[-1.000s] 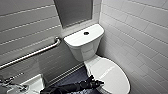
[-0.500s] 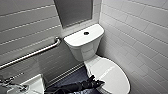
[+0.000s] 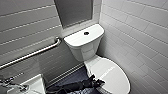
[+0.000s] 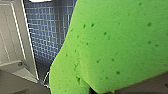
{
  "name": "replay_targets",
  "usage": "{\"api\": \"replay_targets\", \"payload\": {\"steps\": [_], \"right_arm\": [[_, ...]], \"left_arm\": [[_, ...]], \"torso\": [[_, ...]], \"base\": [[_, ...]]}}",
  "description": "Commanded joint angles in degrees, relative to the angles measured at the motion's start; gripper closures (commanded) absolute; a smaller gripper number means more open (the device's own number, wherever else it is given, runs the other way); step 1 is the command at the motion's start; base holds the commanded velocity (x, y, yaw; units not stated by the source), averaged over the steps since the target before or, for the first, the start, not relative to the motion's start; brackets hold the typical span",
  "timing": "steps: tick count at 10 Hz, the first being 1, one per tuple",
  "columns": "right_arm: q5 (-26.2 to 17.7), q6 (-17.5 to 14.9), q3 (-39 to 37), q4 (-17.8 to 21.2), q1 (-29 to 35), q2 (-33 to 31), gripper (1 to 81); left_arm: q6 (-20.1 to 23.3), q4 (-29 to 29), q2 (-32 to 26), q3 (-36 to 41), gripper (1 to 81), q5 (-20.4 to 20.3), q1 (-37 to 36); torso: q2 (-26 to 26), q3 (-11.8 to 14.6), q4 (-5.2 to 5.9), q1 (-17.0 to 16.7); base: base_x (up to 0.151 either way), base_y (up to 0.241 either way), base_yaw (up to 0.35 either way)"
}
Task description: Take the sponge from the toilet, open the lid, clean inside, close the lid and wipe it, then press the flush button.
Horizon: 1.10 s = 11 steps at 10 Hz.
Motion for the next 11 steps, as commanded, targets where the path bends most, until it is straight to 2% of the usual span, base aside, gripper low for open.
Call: {"api": "replay_targets", "payload": {"steps": [1,4,6,9,11], "right_arm": [[-2.00,0.07,-0.01,-1.66,-1.34,-1.06,81.1],[-1.92,0.15,-2.30,-1.66,-1.25,0.26,81.1],[-1.92,0.16,-3.80,-1.75,-1.16,1.31,81.1],[-0.42,0.33,-4.50,-1.83,-1.08,1.58,81.1],[-0.42,0.42,-4.85,-1.75,-1.07,1.76,81.1]], "left_arm": [[0.88,0.30,2.38,0.14,1.0,-0.54,-2.37],[0.88,0.30,1.15,3.55,1.0,-3.01,-0.25],[0.88,0.48,-0.70,8.31,1.0,-4.32,-0.25],[0.88,0.92,-1.58,9.98,1.0,-5.91,-0.42],[0.88,0.57,-3.34,14.02,1.0,-6.52,-1.57]], "torso": [[0.00,0.00,0.00,0.00],[0.00,0.02,0.02,0.00],[0.00,0.02,0.00,0.00],[0.00,0.00,0.00,0.00],[0.00,0.00,0.00,0.00]], "base": [[0.000,0.000,0.000],[0.000,0.000,0.000],[0.000,0.000,0.000],[0.000,0.000,0.000],[0.000,0.000,0.000]]}}
